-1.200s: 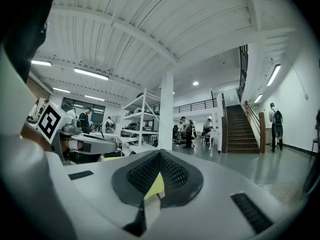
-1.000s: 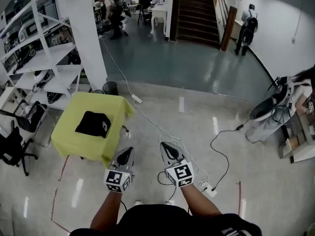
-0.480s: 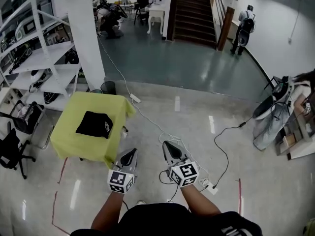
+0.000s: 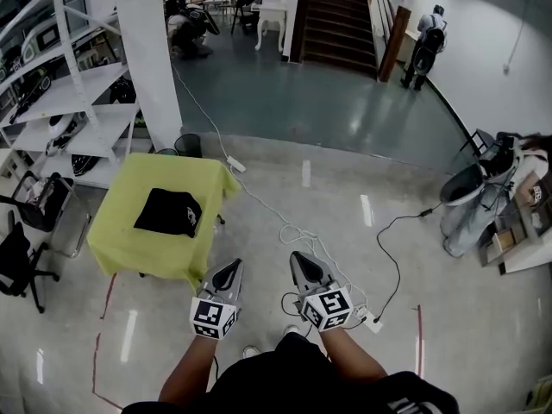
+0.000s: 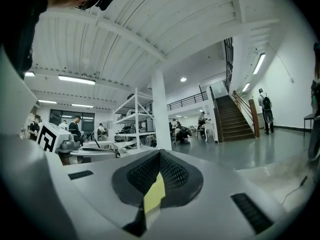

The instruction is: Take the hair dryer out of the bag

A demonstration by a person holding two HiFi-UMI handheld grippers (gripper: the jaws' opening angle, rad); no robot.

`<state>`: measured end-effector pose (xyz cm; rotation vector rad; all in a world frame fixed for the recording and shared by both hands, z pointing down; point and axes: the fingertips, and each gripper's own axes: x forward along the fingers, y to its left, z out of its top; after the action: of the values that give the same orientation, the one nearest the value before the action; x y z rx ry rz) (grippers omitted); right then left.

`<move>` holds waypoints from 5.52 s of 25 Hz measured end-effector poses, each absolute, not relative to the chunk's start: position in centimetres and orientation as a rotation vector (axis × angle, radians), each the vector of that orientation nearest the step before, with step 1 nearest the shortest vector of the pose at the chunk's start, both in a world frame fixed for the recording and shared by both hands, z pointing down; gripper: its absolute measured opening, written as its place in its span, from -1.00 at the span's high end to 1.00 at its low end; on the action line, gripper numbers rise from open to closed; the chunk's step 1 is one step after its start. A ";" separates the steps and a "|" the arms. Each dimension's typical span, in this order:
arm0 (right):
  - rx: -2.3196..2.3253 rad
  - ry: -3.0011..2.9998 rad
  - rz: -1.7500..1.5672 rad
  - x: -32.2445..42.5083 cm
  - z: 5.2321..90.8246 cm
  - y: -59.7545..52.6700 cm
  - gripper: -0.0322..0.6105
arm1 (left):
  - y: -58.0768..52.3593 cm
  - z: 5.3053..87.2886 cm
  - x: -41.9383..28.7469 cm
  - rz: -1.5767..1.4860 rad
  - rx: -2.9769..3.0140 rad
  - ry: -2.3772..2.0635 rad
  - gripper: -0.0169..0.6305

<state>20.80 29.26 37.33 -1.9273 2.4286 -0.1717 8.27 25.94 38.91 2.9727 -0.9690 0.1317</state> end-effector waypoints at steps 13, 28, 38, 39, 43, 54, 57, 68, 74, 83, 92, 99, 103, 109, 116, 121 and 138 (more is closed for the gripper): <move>-1.846 2.515 -0.134 23.4 36.8 21.3 0.88 | 19.1 39.3 11.6 0.206 2.969 -1.023 0.93; -1.745 2.596 -0.063 28.5 36.2 12.3 0.88 | 10.9 37.9 19.2 0.166 2.936 -1.129 0.92; -1.628 2.657 -0.117 28.1 37.6 9.2 0.88 | 8.3 38.3 18.4 0.209 2.882 -1.244 0.93; -1.620 2.664 -0.121 27.8 37.8 8.8 0.88 | 8.0 38.4 18.1 0.211 2.875 -1.254 0.93; -1.590 2.696 -0.125 26.4 38.2 6.5 0.88 | 6.0 38.6 16.5 0.207 2.844 -1.293 0.93; -1.497 2.829 -0.067 19.9 38.9 -3.8 0.88 | -3.0 41.1 9.7 0.224 2.756 -1.403 0.93; -1.489 2.849 -0.046 18.2 38.5 -6.8 0.88 | -5.8 40.6 7.4 0.207 2.746 -1.428 0.93; -1.407 2.943 -0.017 10.9 38.7 -13.6 0.88 | -12.2 40.3 0.1 0.182 2.703 -1.507 0.93; -1.299 3.012 -0.006 7.1 38.9 -14.1 0.88 | -12.7 40.5 -2.7 0.174 2.668 -1.561 0.93; -1.077 3.126 0.084 3.4 39.4 -18.6 0.88 | -14.7 42.1 -6.4 0.154 2.495 -1.747 0.93; -0.652 3.211 0.007 -0.6 39.9 -22.9 0.88 | -17.5 42.1 -8.0 0.175 2.265 -1.988 0.93; -0.289 3.253 0.029 -4.0 38.8 -24.3 0.88 | -18.0 40.9 -11.8 0.147 2.005 -2.216 0.93; -0.142 3.280 -0.013 -4.9 40.2 -24.2 0.88 | -17.2 41.8 -12.0 0.160 1.898 -2.288 0.93; 0.057 3.346 0.116 -6.0 43.6 -21.6 0.88 | -15.3 45.0 -11.9 0.240 1.749 -2.325 0.93; 0.153 3.431 -0.015 -6.0 48.5 -18.6 0.88 | -13.3 50.2 -12.2 0.273 1.664 -2.268 0.92; 0.138 3.521 -0.113 -5.4 52.7 -17.7 0.88 | -12.1 55.2 -11.6 0.356 1.615 -2.159 0.92; 0.035 3.683 -0.376 -3.2 63.9 -16.6 0.88 | -11.9 67.4 -7.0 0.784 1.685 -1.882 0.07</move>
<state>-3.25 -16.60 63.90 0.0353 3.6828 -0.3758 -7.03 -11.88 67.45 1.6851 -1.8816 0.7835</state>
